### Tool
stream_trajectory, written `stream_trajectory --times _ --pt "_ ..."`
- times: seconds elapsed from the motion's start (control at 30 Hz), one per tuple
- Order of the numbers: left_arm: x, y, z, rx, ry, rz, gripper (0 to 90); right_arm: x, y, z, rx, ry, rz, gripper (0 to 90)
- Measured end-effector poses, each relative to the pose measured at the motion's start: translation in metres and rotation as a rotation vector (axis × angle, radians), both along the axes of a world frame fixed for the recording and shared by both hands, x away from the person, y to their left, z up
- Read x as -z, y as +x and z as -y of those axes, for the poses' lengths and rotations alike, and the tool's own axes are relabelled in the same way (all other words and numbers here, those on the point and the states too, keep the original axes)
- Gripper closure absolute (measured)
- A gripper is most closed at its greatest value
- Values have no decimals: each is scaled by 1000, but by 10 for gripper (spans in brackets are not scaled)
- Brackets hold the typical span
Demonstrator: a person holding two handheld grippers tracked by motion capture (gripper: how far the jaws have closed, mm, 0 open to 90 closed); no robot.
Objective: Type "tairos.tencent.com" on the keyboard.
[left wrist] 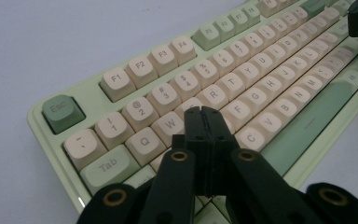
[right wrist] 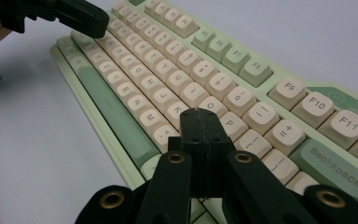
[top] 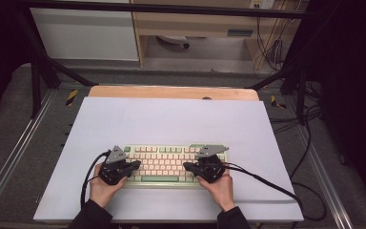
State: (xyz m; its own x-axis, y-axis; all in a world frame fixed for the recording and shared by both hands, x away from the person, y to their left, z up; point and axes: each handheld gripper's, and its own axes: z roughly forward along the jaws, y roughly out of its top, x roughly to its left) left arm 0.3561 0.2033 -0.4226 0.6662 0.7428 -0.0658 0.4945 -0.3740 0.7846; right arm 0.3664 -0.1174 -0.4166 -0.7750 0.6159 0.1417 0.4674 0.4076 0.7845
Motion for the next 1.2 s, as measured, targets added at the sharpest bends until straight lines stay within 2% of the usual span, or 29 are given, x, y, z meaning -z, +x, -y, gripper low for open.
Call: stream_trajectory --times 0.33,0.8,1.2 --pt "-3 -2 -8 -16 -25 2 900 5 -2 -4 -9 -2 -17 900" --pt "-2 -1 -9 -13 -25 -1 900 13 -2 -8 -20 -15 -41 900" --pt "-1 -1 -9 -11 -21 -4 900 15 -2 -9 -27 -20 -41 900"
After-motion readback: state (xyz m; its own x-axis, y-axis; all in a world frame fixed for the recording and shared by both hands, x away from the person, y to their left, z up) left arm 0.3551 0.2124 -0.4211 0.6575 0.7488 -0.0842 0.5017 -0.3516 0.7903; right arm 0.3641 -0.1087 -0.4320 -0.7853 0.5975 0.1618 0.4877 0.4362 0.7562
